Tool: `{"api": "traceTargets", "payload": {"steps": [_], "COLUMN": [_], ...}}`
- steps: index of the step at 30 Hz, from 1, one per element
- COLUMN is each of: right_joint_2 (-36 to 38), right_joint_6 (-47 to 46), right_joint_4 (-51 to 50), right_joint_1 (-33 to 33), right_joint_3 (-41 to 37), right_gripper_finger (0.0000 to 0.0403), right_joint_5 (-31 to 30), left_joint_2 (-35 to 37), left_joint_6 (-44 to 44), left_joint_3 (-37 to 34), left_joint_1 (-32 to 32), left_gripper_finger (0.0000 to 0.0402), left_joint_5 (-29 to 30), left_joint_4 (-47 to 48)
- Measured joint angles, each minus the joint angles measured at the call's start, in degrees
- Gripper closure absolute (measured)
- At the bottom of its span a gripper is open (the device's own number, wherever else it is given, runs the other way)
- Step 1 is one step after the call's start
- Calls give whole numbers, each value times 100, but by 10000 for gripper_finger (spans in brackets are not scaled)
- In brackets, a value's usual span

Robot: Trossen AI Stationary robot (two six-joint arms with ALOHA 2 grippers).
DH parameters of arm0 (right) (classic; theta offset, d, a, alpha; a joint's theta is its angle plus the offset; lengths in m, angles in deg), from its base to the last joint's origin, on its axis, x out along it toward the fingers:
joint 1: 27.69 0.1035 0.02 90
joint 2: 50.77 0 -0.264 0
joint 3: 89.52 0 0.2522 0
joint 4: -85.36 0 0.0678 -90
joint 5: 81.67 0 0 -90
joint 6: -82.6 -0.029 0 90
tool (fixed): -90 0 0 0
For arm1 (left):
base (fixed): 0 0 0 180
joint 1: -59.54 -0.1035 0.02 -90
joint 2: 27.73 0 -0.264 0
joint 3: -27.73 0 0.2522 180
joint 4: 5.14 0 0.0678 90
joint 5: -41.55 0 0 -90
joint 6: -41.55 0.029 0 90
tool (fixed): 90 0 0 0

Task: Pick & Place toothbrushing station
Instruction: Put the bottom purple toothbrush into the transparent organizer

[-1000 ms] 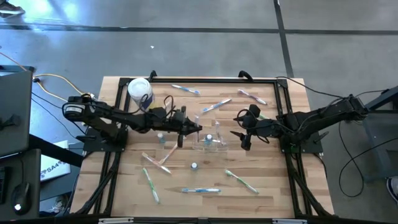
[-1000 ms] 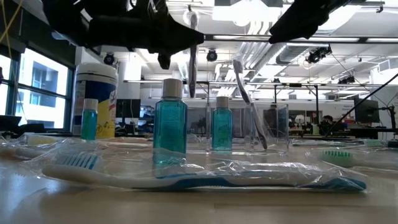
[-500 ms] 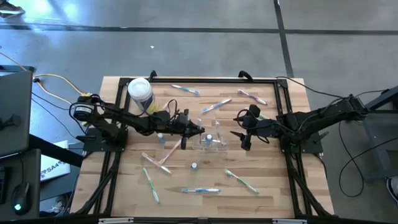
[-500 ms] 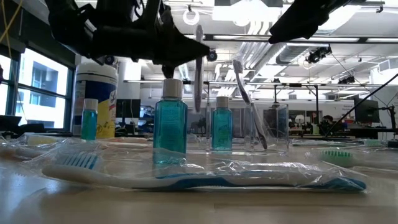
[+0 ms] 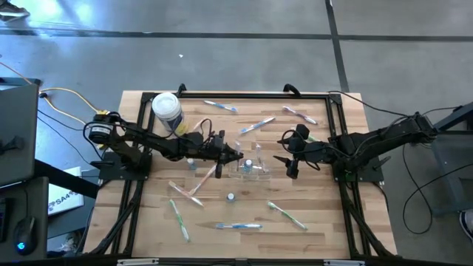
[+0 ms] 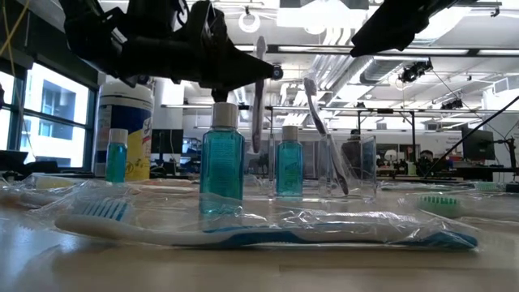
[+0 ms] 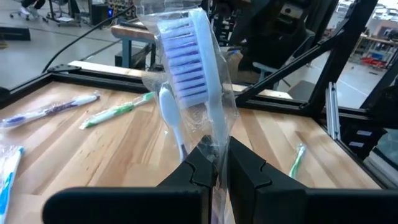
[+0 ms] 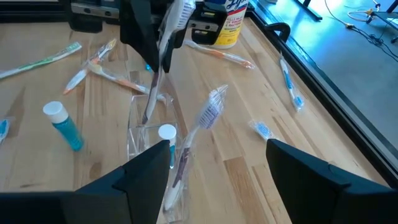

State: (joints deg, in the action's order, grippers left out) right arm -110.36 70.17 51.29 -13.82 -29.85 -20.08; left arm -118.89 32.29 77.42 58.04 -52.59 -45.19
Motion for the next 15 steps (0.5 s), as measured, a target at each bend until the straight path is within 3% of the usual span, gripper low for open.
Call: {"api": "traceTargets", "payload": {"steps": [15], "right_joint_2": [0], "right_joint_6": [20], "right_joint_4": [-2], "right_joint_1": [0], "right_joint_3": [2], "right_gripper_finger": [144], "right_joint_5": [0], "left_joint_2": [-630], "left_joint_6": [-118], "left_joint_3": [0], "left_joint_1": [2], "left_gripper_finger": [385], "left_joint_5": [-26], "left_joint_4": [-413]}}
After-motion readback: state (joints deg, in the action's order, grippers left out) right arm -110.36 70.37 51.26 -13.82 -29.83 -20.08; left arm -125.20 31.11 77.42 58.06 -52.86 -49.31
